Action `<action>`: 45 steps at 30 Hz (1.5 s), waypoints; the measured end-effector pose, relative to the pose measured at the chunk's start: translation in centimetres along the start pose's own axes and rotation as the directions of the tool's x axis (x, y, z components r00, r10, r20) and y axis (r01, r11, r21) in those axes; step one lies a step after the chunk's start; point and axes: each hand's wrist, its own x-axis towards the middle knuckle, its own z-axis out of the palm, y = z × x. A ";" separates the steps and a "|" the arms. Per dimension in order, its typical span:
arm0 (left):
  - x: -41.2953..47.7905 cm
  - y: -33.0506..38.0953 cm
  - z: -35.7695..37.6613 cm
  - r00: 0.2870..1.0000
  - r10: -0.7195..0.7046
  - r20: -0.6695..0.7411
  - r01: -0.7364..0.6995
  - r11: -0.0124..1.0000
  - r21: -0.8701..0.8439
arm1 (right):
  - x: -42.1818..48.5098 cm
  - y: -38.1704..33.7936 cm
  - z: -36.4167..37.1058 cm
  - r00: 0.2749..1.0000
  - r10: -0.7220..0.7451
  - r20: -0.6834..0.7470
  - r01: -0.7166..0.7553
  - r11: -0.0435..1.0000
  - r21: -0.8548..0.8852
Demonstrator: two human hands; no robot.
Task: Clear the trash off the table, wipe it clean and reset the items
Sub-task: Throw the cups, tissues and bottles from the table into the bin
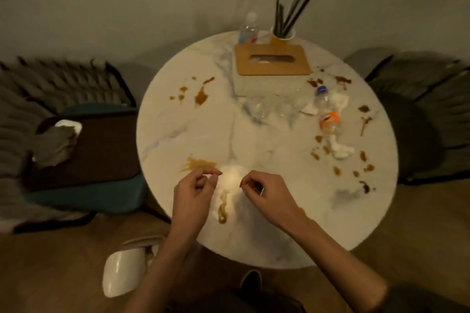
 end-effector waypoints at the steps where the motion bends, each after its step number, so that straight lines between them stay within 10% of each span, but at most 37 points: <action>1: 0.7 1.1 2.3 0.999 0.009 0.038 -0.009 1.000 -0.009 | -0.1 1.5 -2.2 1.000 0.009 -0.007 -0.010 0.999 -0.034; 9: 7.6 5.1 20.0 0.923 0.155 0.352 -0.245 0.942 0.228 | 2.2 14.3 -16.5 0.934 0.206 -0.294 -0.282 0.928 -0.245; 14: 14.1 8.8 28.2 0.709 0.219 0.671 -0.702 0.309 0.641 | 4.6 19.5 -18.6 0.942 0.283 -0.179 -0.331 0.866 -0.375; 18: 18.1 11.6 31.5 0.728 -0.032 0.685 -0.652 -0.344 0.676 | 5.6 21.9 -18.6 0.960 0.236 -0.154 -0.277 0.890 -0.363; 22: 20.7 10.8 32.3 0.802 -0.190 0.567 -0.571 -0.525 0.631 | 5.9 22.6 -19.1 0.963 0.203 -0.178 -0.246 0.929 -0.275; 36: 20.1 13.9 29.0 0.595 0.150 0.790 -0.758 -0.225 0.613 | 3.1 21.1 -19.9 0.947 0.283 -0.152 -0.300 0.949 -0.101; 45: 14.8 12.8 19.7 0.600 0.350 0.719 -0.790 0.401 0.464 | 2.9 14.9 -17.0 0.958 0.271 -0.089 -0.268 0.962 0.050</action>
